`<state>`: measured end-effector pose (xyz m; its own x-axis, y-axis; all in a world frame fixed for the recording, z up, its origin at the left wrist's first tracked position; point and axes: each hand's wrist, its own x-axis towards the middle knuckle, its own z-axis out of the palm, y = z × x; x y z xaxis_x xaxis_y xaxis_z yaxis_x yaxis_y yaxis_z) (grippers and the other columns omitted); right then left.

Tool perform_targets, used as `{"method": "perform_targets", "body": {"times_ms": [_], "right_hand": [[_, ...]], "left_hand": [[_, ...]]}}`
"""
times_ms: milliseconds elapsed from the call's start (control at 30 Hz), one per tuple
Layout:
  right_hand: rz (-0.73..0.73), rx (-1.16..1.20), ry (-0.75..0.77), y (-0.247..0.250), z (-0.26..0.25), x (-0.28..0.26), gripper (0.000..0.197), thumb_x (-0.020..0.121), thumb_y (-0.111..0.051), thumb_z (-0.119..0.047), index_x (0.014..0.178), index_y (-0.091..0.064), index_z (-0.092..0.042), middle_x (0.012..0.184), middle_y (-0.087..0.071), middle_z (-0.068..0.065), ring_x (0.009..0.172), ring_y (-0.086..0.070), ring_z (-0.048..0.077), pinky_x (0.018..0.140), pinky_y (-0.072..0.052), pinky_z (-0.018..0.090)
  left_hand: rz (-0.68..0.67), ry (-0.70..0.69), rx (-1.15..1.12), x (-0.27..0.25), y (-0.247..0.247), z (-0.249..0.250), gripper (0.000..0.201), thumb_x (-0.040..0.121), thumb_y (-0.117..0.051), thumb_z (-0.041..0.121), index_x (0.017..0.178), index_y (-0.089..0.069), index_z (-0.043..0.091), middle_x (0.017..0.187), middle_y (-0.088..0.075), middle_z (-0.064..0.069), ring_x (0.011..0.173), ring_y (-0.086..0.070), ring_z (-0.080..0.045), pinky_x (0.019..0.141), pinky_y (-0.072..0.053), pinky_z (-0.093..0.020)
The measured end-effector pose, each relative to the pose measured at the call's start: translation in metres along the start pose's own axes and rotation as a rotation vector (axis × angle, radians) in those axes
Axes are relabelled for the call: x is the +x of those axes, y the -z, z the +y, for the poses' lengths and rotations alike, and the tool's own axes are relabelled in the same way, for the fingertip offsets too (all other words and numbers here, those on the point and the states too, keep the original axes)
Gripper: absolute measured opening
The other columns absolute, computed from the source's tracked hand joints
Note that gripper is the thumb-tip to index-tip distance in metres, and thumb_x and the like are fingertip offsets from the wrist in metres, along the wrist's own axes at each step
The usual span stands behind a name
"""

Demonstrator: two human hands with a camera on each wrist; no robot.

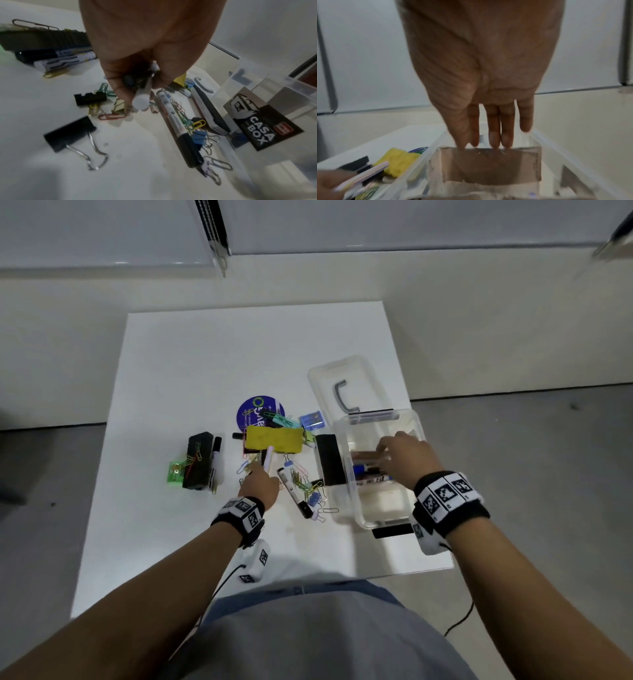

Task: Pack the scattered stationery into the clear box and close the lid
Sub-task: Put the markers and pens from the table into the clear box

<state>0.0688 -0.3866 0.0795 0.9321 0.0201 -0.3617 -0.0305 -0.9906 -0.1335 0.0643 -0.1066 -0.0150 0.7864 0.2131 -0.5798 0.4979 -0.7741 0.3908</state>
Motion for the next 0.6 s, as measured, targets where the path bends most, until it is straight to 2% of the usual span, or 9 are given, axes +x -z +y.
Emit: {"method": "perform_targets", "body": {"times_ms": [67,100,167,233,367,433,500,533,600], "right_hand": [[0.241,0.103,-0.087,-0.002,0.009,-0.008,0.029,0.087,-0.057,-0.016,0.116,-0.06,-0.014,0.114,-0.057,0.014,0.102,-0.056,0.034,0.086,-0.044,0.041],[0.292,0.146,-0.152,-0.004,0.014,-0.01,0.034,0.087,-0.057,-0.013,0.121,-0.057,-0.011,0.118,-0.053,0.017,0.103,-0.054,0.037,0.087,-0.044,0.042],[0.222,0.245,-0.279,-0.013,0.021,-0.011,0.047,0.085,-0.051,-0.003,0.132,-0.044,-0.007,0.126,-0.044,0.022,0.105,-0.052,0.042,0.089,-0.045,0.046],[0.112,0.294,-0.338,-0.021,0.023,-0.012,0.06,0.083,-0.045,0.005,0.14,-0.032,-0.008,0.13,-0.037,0.023,0.103,-0.053,0.044,0.087,-0.048,0.048],[0.118,0.303,-0.318,-0.034,0.034,-0.013,0.077,0.081,-0.045,0.011,0.149,-0.021,-0.017,0.134,-0.034,0.02,0.101,-0.054,0.041,0.085,-0.051,0.045],[0.093,0.351,-0.289,-0.039,0.042,-0.014,0.082,0.081,-0.044,0.012,0.151,-0.017,-0.022,0.135,-0.034,0.02,0.099,-0.055,0.04,0.085,-0.05,0.042],[0.114,0.445,-0.253,-0.042,0.049,-0.017,0.078,0.083,-0.044,0.011,0.15,-0.022,-0.024,0.134,-0.034,0.017,0.093,-0.057,0.037,0.081,-0.05,0.037],[0.162,0.489,-0.238,-0.044,0.051,-0.02,0.068,0.085,-0.046,0.008,0.144,-0.033,-0.023,0.133,-0.035,0.015,0.092,-0.058,0.035,0.079,-0.05,0.035],[0.273,0.466,-0.233,-0.048,0.053,-0.023,0.031,0.09,-0.055,-0.009,0.12,-0.053,-0.019,0.13,-0.039,0.01,0.097,-0.059,0.032,0.075,-0.051,0.034]], "left_hand": [[0.016,0.034,-0.033,-0.005,-0.01,0.006,0.04,0.096,-0.051,0.026,0.124,-0.038,0.0,0.122,-0.058,-0.024,0.105,-0.06,-0.041,0.083,-0.05,-0.044],[0.026,0.041,-0.033,-0.006,-0.015,0.01,0.042,0.096,-0.051,0.029,0.123,-0.04,-0.001,0.121,-0.059,-0.024,0.106,-0.06,-0.041,0.082,-0.048,-0.042],[0.007,0.056,-0.01,-0.007,-0.025,0.016,0.048,0.095,-0.053,0.036,0.123,-0.044,-0.002,0.119,-0.061,-0.023,0.106,-0.061,-0.039,0.077,-0.047,-0.038],[-0.032,0.083,0.037,-0.006,-0.033,0.02,0.053,0.093,-0.056,0.041,0.121,-0.049,-0.003,0.121,-0.061,-0.023,0.11,-0.06,-0.038,0.08,-0.048,-0.038],[-0.071,0.091,0.05,-0.002,-0.039,0.026,0.05,0.091,-0.058,0.041,0.113,-0.057,-0.004,0.116,-0.065,-0.022,0.106,-0.061,-0.037,0.082,-0.05,-0.038],[-0.075,0.083,0.043,-0.004,-0.036,0.028,0.054,0.092,-0.055,0.043,0.12,-0.054,-0.004,0.121,-0.062,-0.022,0.111,-0.058,-0.037,0.085,-0.047,-0.036],[-0.08,0.047,0.04,-0.006,-0.028,0.028,0.054,0.093,-0.052,0.042,0.125,-0.05,-0.002,0.124,-0.058,-0.021,0.115,-0.055,-0.036,0.089,-0.044,-0.036],[-0.077,0.017,0.026,-0.007,-0.023,0.028,0.051,0.094,-0.049,0.04,0.123,-0.049,-0.002,0.122,-0.058,-0.021,0.113,-0.055,-0.036,0.089,-0.043,-0.037],[-0.058,-0.062,-0.026,-0.011,-0.01,0.032,0.041,0.096,-0.046,0.034,0.114,-0.048,-0.002,0.111,-0.059,-0.024,0.103,-0.058,-0.037,0.084,-0.043,-0.039]]}}
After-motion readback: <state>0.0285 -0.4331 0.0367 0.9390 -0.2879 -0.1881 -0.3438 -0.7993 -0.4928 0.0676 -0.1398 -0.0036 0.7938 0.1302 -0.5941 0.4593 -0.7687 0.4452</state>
